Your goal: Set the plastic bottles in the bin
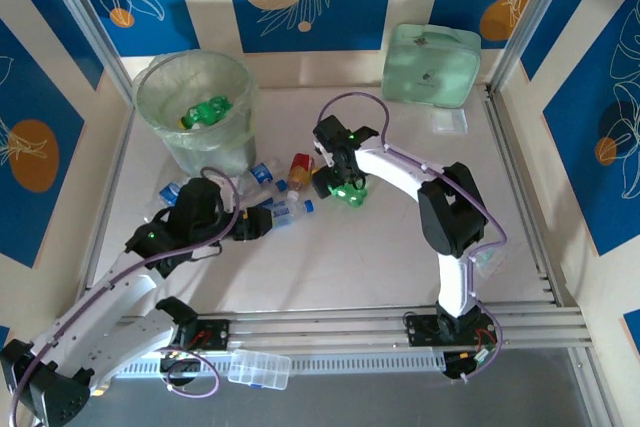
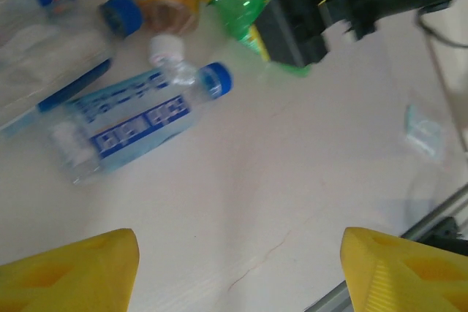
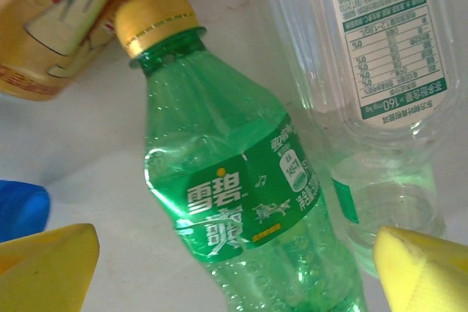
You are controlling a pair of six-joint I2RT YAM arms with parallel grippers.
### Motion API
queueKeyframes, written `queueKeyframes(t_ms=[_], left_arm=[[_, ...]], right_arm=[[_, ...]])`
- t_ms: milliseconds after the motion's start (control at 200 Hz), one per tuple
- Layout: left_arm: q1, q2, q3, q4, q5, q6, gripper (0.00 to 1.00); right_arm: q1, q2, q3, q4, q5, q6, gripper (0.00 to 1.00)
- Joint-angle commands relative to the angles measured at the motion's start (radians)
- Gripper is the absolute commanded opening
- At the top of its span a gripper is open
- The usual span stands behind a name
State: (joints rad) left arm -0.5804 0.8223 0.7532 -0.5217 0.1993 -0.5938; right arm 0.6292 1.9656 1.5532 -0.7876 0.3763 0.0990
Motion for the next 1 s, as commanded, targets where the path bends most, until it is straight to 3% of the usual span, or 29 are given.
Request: queueKeyframes(t_ms=[0,195,390,600,720,995], left_arm=[[-0.007,-0.034,-0.024,0.094,0.054,0.013,0.72],[-0.007,-0.038,-0.039,0.129,0.022,0.009,0.71],[-0.007,0.046,0.016,0.296,0.003,-0.002,0.70],[-0.006,0.041,0.032,0.270,0.078,-0.011,0.71],[-0.005,0.003,0.011,0.234,0.070,-0.021,0.71],[-0.004,-0.079,-0.019,0.172,0.062,-0.040,0.72]], right_arm=[[-0.006,0.007,-0.008,-0.022,0.014,-0.069,0.95],[0.006,0.010,-0.027,-0.007,-0.018,-0.087,0.88],[-0.003,0.029,-0.049,0.022,-0.075,-0.081,0.79],[0.015,0.025,-0.084,0.046,-0.090,-0.067,0.74],[0.023,0.034,-0.103,0.058,-0.093,-0.056,0.73],[0.046,0.019,-0.159,0.087,-0.103,-0.038,0.61]])
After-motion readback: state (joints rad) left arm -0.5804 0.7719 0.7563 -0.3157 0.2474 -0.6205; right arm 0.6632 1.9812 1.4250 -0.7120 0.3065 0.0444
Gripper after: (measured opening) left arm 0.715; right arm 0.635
